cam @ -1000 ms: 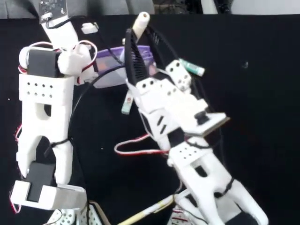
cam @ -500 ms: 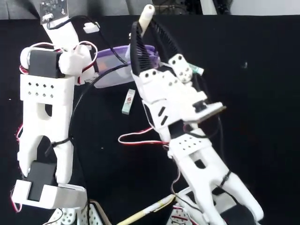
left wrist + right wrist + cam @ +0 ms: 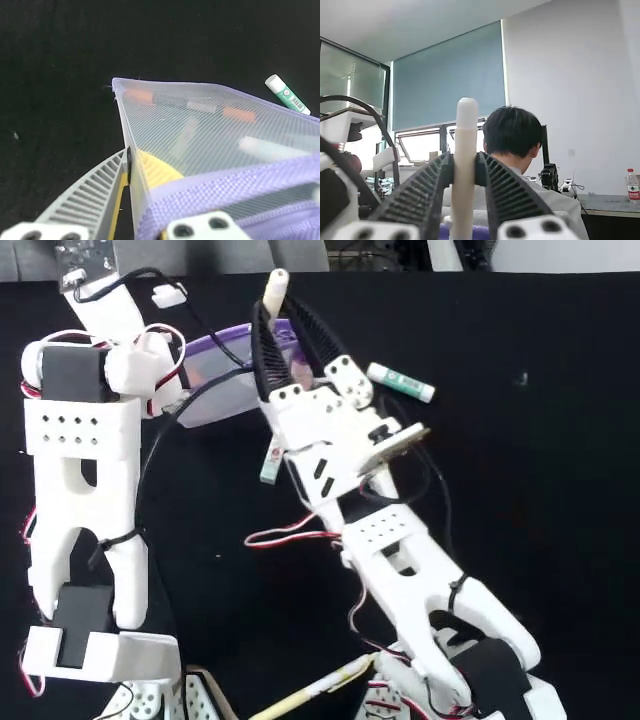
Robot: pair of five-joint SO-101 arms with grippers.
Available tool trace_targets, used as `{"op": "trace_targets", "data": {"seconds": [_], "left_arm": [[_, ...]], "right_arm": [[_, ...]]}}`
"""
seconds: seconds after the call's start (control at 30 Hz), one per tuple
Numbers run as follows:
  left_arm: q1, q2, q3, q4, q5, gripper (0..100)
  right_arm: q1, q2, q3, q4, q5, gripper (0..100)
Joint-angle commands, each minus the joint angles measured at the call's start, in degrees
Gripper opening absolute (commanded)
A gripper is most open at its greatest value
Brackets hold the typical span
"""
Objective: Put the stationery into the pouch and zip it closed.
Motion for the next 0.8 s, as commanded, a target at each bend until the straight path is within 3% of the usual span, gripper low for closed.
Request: {"op": "trace_targets", "data": {"seconds": [0.0,0.27,0.53,0.63,0.77], "left_arm": [[-0.5,-2.8,-3.1,-0.4,0.6,3],[-0.6,-2.6,-2.9,-0.4,0.6,3],[-1.5,-2.5,-2.0,-1.7,0.6,3],[-3.8,-2.6,-2.4,-1.8,0.6,3],[-8.8,-2.5,-2.0,-4.3,0.6,3]], "right_arm": [[-1.4,0.0,-0.7,-0.6,-0.2,15.5],[-3.0,-2.2,-0.4,-0.6,-0.2,19.8],[-1.6,-17.5,6.2,-0.1,-0.2,19.8],[0.4,-26.2,7.2,8.1,-0.4,19.8],[2.0,-35.1,1.9,27.9,-0.6,19.5]]}}
